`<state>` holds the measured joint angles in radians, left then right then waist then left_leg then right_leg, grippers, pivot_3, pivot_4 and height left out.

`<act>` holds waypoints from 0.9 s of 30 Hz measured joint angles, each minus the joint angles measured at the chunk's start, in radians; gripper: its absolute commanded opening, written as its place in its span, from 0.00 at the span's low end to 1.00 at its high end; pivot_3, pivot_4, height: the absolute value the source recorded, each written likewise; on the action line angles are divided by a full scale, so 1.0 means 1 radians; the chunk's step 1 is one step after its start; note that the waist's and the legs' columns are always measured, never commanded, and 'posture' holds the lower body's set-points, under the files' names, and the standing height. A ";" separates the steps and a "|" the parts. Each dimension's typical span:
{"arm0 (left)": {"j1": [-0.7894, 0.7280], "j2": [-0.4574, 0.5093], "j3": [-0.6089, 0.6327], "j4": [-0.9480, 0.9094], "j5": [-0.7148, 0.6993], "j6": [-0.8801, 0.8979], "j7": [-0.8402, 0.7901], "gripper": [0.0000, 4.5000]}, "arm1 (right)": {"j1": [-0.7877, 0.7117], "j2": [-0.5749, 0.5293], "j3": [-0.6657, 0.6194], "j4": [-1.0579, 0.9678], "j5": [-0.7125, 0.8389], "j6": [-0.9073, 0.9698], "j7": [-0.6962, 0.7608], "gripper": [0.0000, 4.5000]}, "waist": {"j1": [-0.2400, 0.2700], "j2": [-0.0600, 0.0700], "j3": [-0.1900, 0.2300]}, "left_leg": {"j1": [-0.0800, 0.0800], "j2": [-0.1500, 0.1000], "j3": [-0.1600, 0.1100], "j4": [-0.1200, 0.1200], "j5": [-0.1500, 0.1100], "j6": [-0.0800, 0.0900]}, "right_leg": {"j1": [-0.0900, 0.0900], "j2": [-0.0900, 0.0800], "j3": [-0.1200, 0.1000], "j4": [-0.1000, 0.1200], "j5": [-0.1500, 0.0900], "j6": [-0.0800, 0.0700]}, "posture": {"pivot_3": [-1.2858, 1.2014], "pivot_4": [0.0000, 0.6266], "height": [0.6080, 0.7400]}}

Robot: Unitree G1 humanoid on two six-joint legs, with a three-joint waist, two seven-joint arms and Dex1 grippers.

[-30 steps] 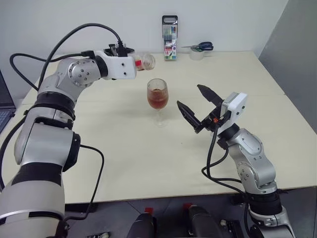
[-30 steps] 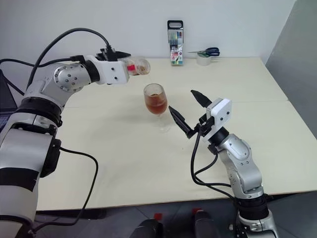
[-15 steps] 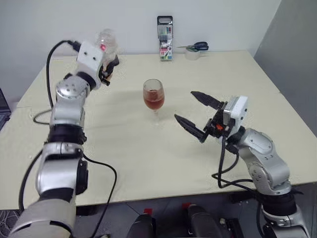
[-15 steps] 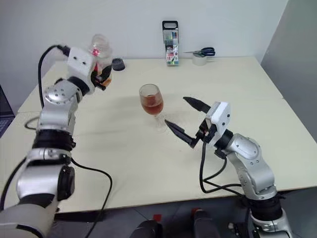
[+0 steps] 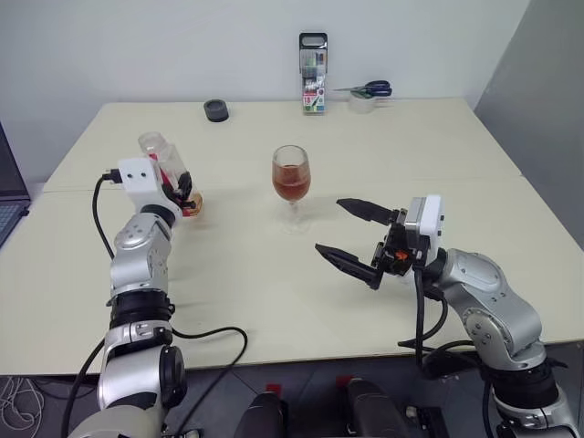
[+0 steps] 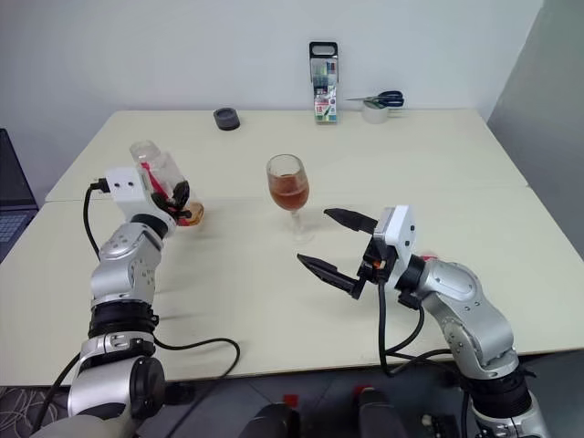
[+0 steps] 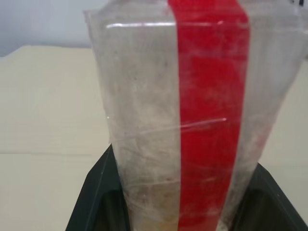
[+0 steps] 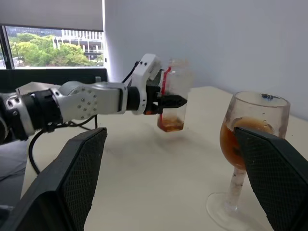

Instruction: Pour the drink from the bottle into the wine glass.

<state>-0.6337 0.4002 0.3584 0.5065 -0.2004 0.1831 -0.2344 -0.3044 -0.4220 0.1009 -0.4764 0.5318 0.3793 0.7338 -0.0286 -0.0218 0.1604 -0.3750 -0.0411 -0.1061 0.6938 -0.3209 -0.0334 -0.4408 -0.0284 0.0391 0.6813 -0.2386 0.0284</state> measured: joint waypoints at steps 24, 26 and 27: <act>0.149 -0.010 -0.069 -0.008 0.014 -0.075 -0.036 0.99 | 0.054 0.005 0.020 -0.037 -0.044 0.028 -0.089 1.00 | 0.002 -0.001 -0.002 | 0.010 0.001 -0.001 -0.003 -0.001 0.001 | 0.012 0.000 -0.001 -0.002 0.000 0.000 | 0.52 0.24 1.00; 0.238 -0.011 -0.068 -0.157 0.001 -0.007 -0.019 0.99 | 0.115 -0.029 0.025 -0.048 -0.109 0.028 -0.120 1.00 | 0.002 -0.001 -0.002 | 0.010 0.001 -0.001 -0.003 -0.001 0.001 | 0.012 0.000 0.001 -0.003 0.000 0.000 | 0.52 0.24 1.00; 0.271 -0.011 -0.066 -0.209 -0.004 0.021 -0.013 0.99 | 0.140 -0.046 0.026 -0.043 -0.142 0.028 -0.135 1.00 | 0.002 -0.001 -0.002 | 0.010 0.001 -0.001 -0.003 -0.001 0.000 | 0.012 0.000 0.001 -0.003 0.000 0.000 | 0.52 0.24 1.00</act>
<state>-0.3632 0.3892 0.2925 0.2971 -0.2043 0.2038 -0.2475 -0.1643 -0.4675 0.1271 -0.5197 0.3901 0.4072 0.5984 -0.0267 -0.0224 0.1587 -0.3647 -0.0405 -0.1068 0.6906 -0.3217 -0.0331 -0.4291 -0.0286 0.0405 0.6785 -0.2388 0.0289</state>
